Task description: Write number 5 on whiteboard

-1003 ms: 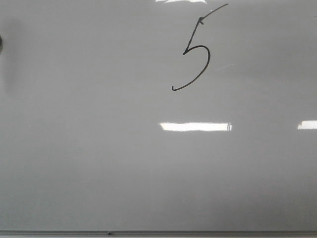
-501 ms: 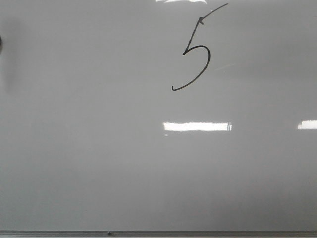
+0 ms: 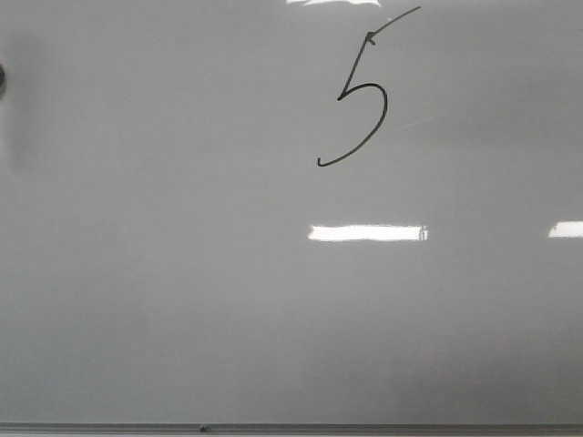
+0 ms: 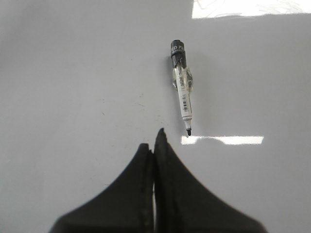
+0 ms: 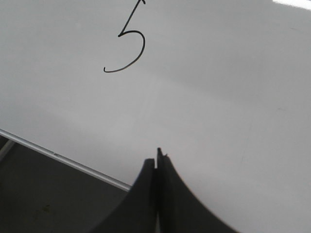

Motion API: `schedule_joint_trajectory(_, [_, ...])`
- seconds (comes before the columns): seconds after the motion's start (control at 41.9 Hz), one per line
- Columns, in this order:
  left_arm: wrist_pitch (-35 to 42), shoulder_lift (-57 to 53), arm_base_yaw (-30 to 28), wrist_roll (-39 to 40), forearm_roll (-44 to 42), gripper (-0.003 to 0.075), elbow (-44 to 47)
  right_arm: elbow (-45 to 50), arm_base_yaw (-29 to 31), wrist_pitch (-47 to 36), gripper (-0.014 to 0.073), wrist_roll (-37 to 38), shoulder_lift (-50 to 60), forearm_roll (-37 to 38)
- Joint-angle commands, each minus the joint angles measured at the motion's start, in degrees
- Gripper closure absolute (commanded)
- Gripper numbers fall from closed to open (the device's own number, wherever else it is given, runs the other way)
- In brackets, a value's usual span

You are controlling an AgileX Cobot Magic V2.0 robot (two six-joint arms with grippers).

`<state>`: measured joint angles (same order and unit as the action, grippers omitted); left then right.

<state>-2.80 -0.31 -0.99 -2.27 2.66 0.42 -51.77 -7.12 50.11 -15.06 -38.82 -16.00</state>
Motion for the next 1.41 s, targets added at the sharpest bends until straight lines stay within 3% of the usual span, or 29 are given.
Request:
schedule_joint_trajectory(0.0, [4.83, -0.84, 0.33, 0.19, 0.60, 0.0741, 0.21, 1.98, -0.18, -9.58, 0.0653, -0.06, 3.48, 2.06])
schedule_joint_trajectory(0.334, [4.83, -0.84, 0.33, 0.19, 0.60, 0.0741, 0.21, 31.05, 0.29, -40.62, 0.0653, -0.06, 25.24, 2.06])
schedule_joint_trajectory(0.645, [4.83, -0.84, 0.33, 0.19, 0.60, 0.0741, 0.21, 52.36, 6.34, -50.11, 0.0653, -0.06, 40.74, 2.06])
schedule_joint_trajectory(1.29, [4.83, -0.84, 0.33, 0.19, 0.60, 0.0741, 0.21, 52.45, 6.78, -50.11, 0.0653, 0.05, 40.52, 1.99])
schedule_joint_trajectory(1.385, [4.83, -0.84, 0.33, 0.19, 0.60, 0.0741, 0.21, 52.45, 6.78, -51.79, 0.0653, 4.01, 40.52, 3.63])
